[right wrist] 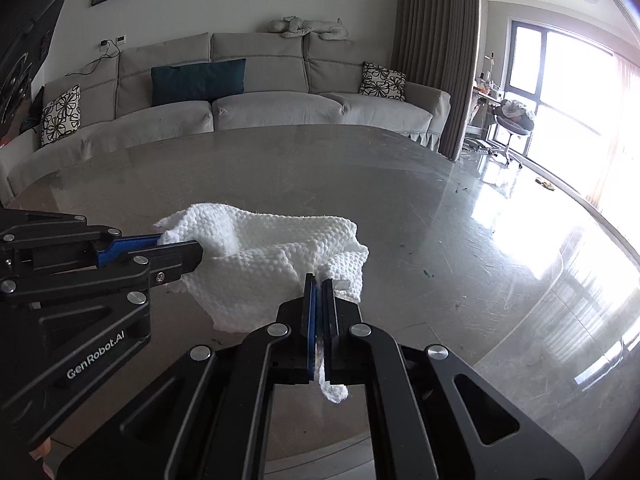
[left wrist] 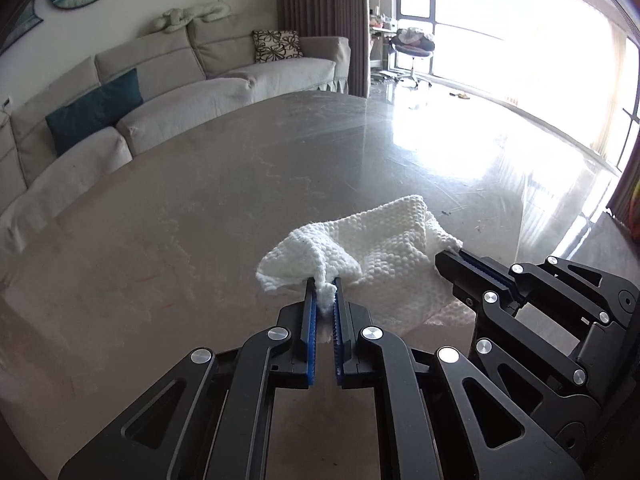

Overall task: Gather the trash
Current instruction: 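Carry the white towel with both tools over the bin, then open both tools to drop the white towel into the bin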

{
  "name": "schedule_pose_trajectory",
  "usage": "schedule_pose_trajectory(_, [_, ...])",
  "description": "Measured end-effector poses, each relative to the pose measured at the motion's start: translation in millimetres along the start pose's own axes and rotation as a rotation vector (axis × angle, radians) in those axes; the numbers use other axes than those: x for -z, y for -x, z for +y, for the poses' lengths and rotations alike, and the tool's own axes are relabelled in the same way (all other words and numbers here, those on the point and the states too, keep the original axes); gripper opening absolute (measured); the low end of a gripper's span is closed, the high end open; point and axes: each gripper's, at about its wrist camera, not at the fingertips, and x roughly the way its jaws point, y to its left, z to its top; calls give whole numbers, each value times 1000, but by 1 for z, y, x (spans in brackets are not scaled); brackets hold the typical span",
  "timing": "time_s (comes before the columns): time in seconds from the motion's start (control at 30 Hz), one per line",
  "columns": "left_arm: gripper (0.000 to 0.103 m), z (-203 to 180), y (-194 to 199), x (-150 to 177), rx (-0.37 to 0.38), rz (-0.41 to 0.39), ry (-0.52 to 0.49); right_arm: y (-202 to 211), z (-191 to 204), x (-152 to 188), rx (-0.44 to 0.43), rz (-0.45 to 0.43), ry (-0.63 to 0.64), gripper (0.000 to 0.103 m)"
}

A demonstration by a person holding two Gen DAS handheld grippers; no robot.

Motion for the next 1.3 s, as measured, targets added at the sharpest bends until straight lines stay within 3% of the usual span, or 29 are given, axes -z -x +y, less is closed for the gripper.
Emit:
schedule_pose_trajectory(0.17, [8,-18,35,2,47,-30,-9,45,-4,-2,-4,-53,9,3])
schedule_pose_trajectory(0.4, [8,-82,72,37,216,-19,-56,109,-25,38,66,-28,-22,3])
schedule_pose_trajectory(0.53, [8,-136,81,67,345,18,-122,144,-51,78,119,7,-101,3])
schedule_pose_trajectory(0.7, [8,-203,74,105,447,102,-223,155,-84,143,148,147,-254,3])
schedule_pose_trajectory(0.8, [8,-241,62,134,446,150,-306,144,-90,171,158,247,-285,3])
schedule_pose_trajectory(0.9, [8,-254,35,148,451,230,-296,127,-100,189,171,327,-329,3])
schedule_pose_trajectory(1.13, [8,-246,-20,156,383,337,-241,99,-98,209,175,373,-304,3])
schedule_pose_trajectory(1.3, [8,-237,-37,163,349,361,-216,91,-101,223,158,387,-295,3])
